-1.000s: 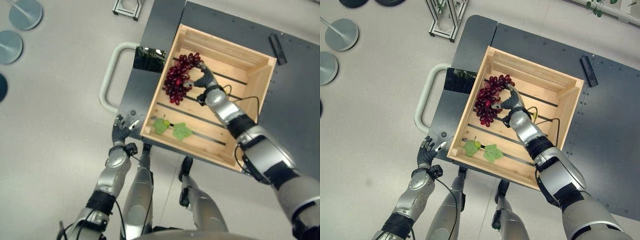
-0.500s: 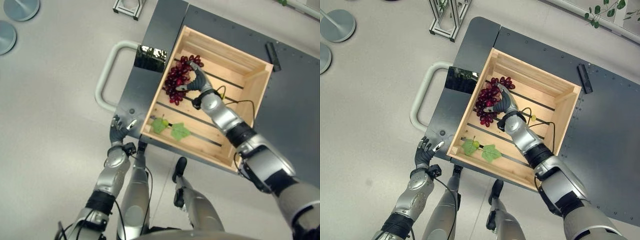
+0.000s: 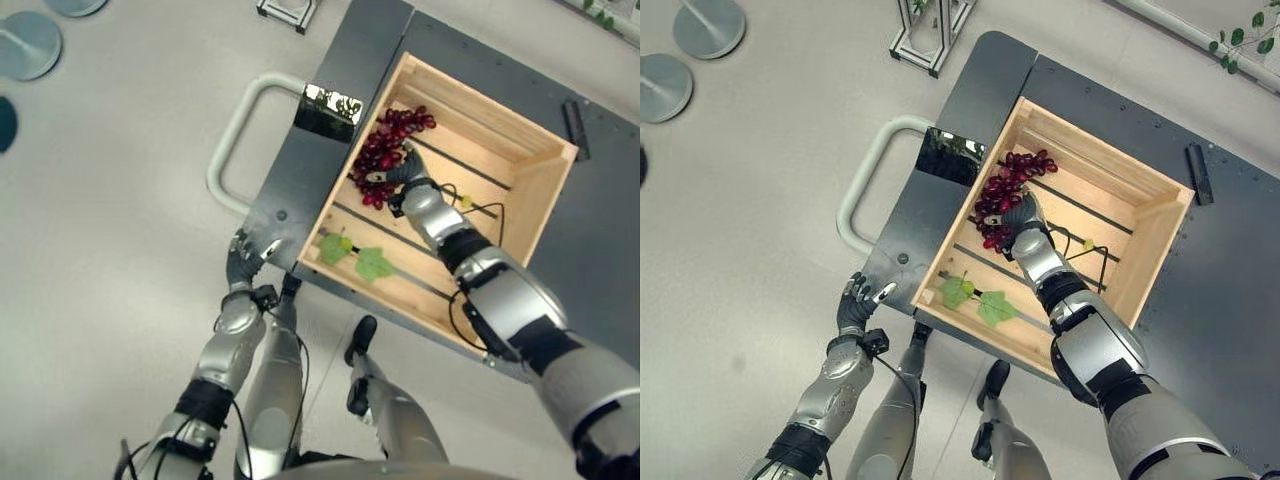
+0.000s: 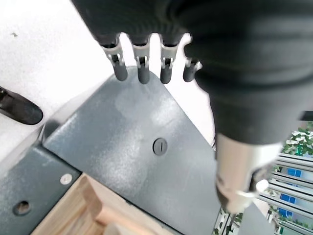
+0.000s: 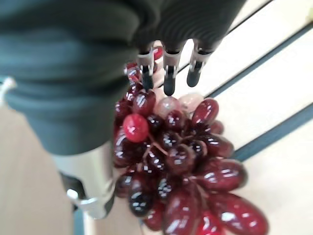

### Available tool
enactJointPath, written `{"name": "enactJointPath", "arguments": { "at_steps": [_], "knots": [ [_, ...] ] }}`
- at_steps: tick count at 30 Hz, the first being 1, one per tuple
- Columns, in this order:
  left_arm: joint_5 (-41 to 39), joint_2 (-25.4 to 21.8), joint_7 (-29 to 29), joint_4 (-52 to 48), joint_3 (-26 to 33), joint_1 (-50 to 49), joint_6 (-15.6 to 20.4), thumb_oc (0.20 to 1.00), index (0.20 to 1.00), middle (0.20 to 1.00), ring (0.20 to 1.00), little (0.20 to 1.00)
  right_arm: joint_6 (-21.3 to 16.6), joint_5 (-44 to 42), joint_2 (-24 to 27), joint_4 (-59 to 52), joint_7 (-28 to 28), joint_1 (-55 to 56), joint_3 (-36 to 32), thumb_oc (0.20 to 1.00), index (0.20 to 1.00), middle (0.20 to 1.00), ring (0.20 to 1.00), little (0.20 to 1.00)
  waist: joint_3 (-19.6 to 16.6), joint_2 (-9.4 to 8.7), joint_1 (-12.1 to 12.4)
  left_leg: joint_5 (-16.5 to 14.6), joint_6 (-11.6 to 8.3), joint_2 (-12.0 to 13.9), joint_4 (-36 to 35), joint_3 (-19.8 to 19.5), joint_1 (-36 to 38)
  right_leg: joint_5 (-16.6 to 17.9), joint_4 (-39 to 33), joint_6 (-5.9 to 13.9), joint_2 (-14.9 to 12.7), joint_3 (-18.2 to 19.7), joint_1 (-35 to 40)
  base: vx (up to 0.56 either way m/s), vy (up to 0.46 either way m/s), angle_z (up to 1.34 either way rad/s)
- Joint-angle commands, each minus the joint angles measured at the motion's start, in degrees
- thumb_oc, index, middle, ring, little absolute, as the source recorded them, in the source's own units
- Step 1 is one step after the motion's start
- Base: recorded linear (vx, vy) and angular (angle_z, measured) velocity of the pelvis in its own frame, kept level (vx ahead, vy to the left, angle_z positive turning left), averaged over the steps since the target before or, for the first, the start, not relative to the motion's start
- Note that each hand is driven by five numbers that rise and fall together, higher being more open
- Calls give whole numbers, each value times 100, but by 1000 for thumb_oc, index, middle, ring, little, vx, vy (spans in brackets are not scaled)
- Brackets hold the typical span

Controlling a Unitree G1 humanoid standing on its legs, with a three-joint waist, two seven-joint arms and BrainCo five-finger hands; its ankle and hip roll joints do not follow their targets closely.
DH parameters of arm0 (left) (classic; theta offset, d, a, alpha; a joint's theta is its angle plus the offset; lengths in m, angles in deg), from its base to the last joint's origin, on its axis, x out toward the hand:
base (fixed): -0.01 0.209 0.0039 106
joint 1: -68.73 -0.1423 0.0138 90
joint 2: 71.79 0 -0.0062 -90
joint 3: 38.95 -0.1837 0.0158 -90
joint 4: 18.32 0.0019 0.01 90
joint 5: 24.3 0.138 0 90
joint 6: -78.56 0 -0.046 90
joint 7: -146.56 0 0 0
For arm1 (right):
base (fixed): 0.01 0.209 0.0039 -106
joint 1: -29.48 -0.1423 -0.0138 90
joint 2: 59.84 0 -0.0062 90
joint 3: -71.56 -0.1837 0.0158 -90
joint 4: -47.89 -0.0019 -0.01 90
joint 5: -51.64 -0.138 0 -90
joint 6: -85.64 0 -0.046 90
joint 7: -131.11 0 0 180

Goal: Pick up the fruits from the basket on one side to the basket on the other side

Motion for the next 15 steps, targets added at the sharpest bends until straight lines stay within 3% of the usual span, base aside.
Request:
{"name": "enactJointPath", "arguments": {
  "at_steps": [1,15],
  "knots": [
    [-140,35,21,-220,-155,193,227,1000,1000,1000,1000,1000,-151,-473,110,227,221,-338,-152,1000,1000,1000,1000,1000,-21,-19,154,-473,-211,-40,70,119,210,71,437,725,-777,209,-326,-5,15,5],
    [-327,87,19,-237,-458,360,239,1000,1000,1000,1000,1000,-400,-1897,96,619,745,-434,-1016,1000,1000,1000,1000,1000,-21,227,315,-435,-202,-119,89,-22,1,37,442,740,-829,38,-400,-1,6,7]
  ]
}}
